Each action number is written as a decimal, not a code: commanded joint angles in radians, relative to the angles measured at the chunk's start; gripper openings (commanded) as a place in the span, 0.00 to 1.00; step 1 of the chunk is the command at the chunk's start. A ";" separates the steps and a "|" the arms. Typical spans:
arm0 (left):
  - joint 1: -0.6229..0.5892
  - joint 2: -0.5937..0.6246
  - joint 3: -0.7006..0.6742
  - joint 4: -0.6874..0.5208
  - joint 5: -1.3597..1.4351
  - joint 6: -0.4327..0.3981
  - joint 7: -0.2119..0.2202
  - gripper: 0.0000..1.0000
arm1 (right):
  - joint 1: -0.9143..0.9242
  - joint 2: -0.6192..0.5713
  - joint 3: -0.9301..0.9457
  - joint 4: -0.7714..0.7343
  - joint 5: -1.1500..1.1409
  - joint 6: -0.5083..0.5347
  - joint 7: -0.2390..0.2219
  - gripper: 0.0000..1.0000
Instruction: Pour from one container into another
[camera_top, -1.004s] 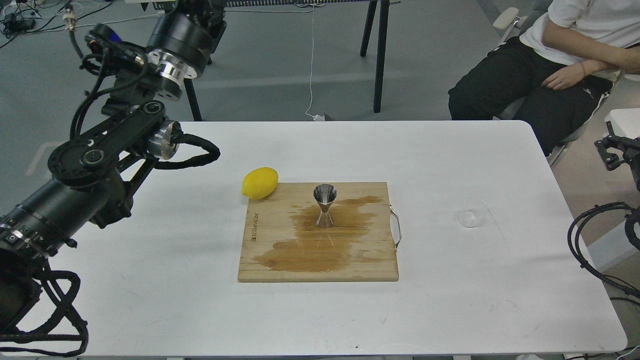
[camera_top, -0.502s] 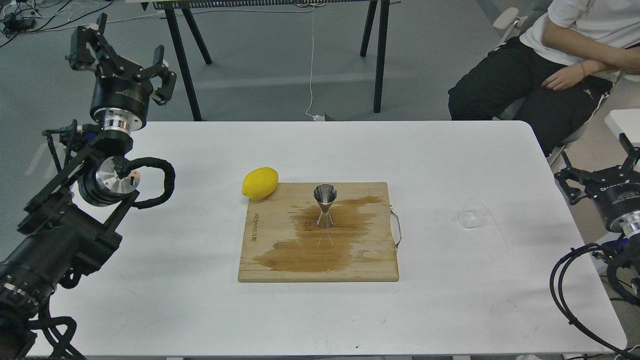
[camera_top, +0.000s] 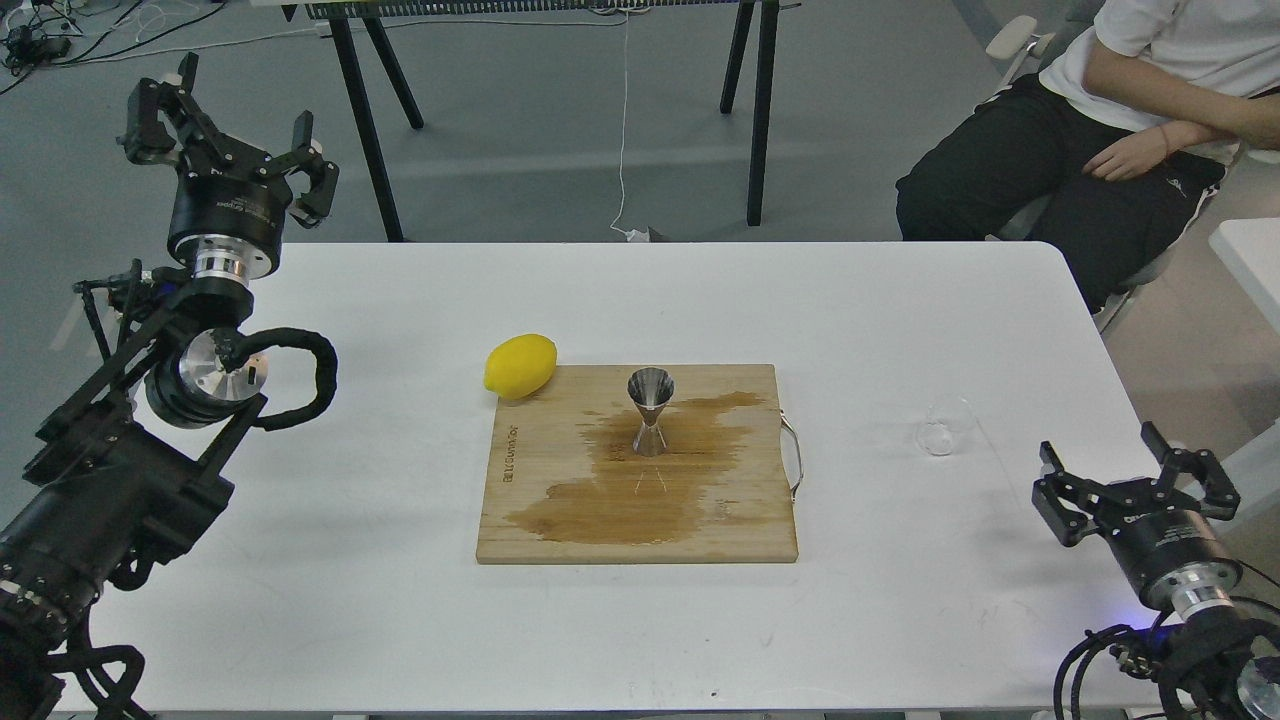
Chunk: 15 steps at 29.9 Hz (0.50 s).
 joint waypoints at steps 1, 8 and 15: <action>-0.003 -0.001 0.000 0.000 0.002 0.004 -0.004 1.00 | 0.036 0.023 -0.022 0.000 -0.008 -0.074 0.001 1.00; -0.005 -0.004 0.000 0.000 0.002 0.007 -0.008 1.00 | 0.128 0.026 -0.037 -0.012 -0.013 -0.185 0.000 1.00; 0.000 -0.001 -0.001 0.000 0.002 0.009 -0.011 1.00 | 0.265 0.067 -0.144 -0.115 -0.011 -0.240 0.000 1.00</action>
